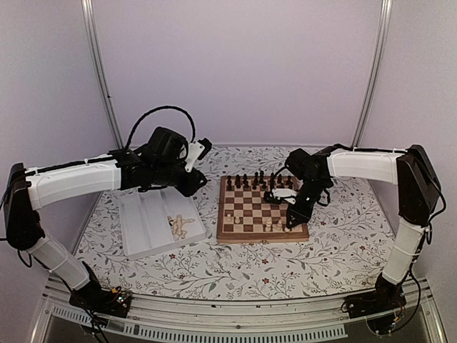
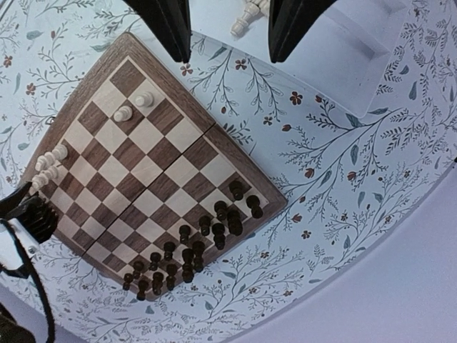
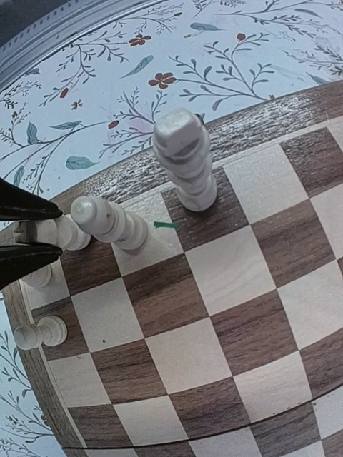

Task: Set up the chess pieces on the board
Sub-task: Place the chess piece on the chessboard, then pick up the chess piece from the storage box.

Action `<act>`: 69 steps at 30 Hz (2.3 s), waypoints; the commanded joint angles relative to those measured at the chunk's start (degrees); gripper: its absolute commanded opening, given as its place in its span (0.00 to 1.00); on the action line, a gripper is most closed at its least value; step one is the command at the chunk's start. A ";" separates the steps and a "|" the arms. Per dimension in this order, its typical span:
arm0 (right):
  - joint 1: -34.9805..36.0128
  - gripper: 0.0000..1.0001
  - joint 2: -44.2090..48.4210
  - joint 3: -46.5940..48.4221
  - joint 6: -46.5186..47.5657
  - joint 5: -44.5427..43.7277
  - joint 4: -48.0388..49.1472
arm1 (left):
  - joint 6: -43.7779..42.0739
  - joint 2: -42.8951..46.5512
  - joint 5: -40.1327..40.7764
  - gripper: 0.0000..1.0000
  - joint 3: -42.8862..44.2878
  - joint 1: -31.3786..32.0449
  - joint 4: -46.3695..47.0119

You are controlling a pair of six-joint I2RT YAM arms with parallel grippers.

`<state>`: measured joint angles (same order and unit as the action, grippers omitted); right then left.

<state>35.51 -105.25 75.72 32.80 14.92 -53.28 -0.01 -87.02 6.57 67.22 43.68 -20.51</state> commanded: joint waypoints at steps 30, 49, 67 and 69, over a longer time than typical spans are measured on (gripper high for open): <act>0.67 0.32 1.23 2.29 -2.63 -0.23 -0.17 | 6.55 0.01 1.80 0.40 -0.38 -0.70 -5.81; -4.55 0.40 16.52 -1.27 -1.71 12.68 6.52 | 27.48 -8.05 -2.15 0.30 -2.84 -6.02 -21.08; -4.54 0.40 18.74 -5.08 -1.59 12.59 8.63 | -1.86 -16.34 -5.60 0.37 3.79 -5.26 -19.96; -4.67 0.40 18.84 -5.30 -1.68 12.59 8.63 | -3.76 -17.03 -5.24 0.38 3.67 -5.54 -20.36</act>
<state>30.76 -88.23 71.37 30.94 27.40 -45.67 3.33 -102.30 2.79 69.84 38.24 -40.05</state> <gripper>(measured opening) 0.403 0.375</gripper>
